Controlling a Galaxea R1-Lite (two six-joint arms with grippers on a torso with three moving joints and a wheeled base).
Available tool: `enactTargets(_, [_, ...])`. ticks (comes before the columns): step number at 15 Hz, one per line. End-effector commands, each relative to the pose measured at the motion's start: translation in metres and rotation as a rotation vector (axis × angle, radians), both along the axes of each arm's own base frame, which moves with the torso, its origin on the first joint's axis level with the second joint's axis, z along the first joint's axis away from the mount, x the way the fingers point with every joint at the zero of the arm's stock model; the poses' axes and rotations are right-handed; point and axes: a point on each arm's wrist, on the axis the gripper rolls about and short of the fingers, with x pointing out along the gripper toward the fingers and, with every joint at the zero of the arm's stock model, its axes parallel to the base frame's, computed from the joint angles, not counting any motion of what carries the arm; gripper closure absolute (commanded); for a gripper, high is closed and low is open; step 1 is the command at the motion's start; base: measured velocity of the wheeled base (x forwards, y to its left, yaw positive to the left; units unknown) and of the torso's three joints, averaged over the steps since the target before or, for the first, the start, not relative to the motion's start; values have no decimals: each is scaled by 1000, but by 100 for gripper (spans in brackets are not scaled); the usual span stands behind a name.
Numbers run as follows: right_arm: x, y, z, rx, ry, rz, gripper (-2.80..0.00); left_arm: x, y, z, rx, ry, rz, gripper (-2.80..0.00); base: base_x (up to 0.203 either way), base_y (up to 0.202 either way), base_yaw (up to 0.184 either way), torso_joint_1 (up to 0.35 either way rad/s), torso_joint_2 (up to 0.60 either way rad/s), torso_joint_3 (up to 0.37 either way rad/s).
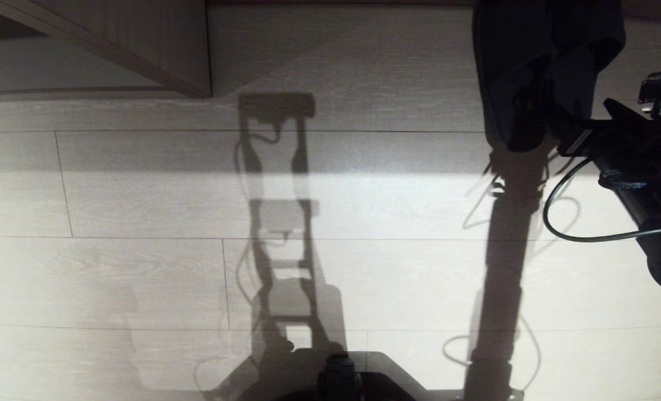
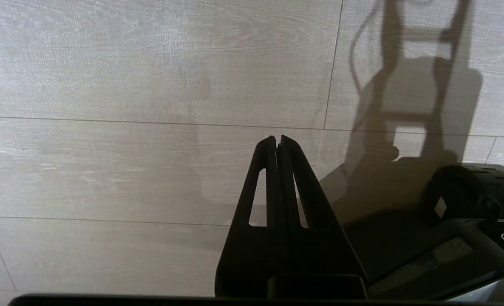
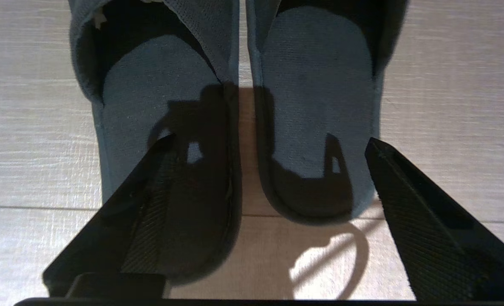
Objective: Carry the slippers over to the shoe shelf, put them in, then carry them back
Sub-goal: Pick up the slippers on the floor
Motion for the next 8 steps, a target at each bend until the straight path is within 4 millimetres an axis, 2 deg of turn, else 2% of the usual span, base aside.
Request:
enactTargets(1, [10, -1, -3, -1, -4, -1, -280, 0, 0, 0, -1, 0, 1, 0, 0, 0, 0, 0, 0, 0])
enactTargets(4, [26, -1, -6, 0, -6, 1, -280, 0, 0, 0, -1, 0, 1, 0, 0, 0, 0, 0, 0, 0])
enactTargets(8, [37, 6, -1, 0, -35, 21, -280, 0, 0, 0, -1, 0, 1, 0, 0, 0, 0, 0, 0, 0])
